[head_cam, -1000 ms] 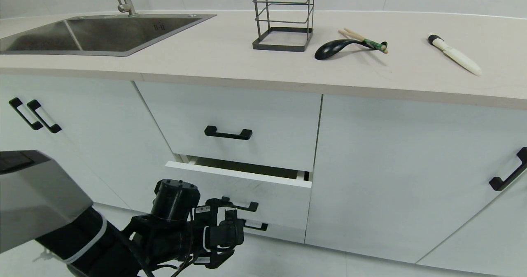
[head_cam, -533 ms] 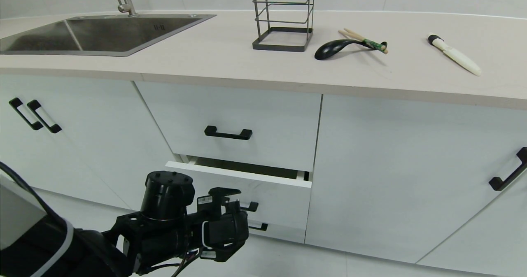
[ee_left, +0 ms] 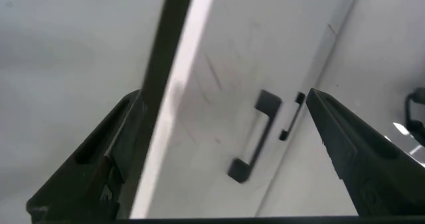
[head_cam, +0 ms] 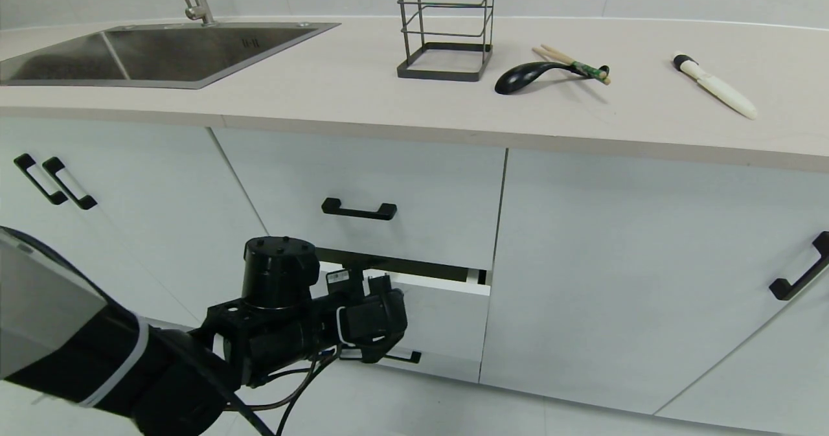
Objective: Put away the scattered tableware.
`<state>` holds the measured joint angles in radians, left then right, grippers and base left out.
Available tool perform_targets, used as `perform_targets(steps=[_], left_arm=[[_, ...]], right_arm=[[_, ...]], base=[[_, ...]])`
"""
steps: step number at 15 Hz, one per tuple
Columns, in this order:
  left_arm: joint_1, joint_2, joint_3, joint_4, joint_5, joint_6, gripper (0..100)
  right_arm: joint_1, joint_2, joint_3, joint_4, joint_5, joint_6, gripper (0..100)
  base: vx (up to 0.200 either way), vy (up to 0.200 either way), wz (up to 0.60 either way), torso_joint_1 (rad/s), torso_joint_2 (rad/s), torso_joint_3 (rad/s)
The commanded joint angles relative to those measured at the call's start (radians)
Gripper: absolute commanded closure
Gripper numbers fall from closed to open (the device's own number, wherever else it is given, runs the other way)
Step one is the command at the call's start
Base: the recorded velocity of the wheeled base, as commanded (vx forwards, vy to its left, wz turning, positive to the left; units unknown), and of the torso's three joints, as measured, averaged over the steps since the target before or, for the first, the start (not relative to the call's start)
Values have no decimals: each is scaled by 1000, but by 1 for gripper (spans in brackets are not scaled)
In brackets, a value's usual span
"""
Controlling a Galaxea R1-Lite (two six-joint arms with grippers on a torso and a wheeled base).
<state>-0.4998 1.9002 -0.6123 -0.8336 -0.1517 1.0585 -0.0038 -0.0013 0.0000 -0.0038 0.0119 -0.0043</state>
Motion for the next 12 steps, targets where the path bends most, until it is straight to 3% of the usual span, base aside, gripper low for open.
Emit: perform_targets(steps=[1,5,12], left_arm=[[3,77,-55,-1,0,1,0],[20,149,-119,-1,0,6,0],[55,158,-119,-1,-12,26,0]], right_arm=[[-1,1,0,1,0,0,100],[1,1,0,-1,0,0,100],[-1,1,0,-1,0,0,100]], base=[[0,0,0,0,0,0],[0,0,0,0,0,0],[0,0,0,0,0,0]])
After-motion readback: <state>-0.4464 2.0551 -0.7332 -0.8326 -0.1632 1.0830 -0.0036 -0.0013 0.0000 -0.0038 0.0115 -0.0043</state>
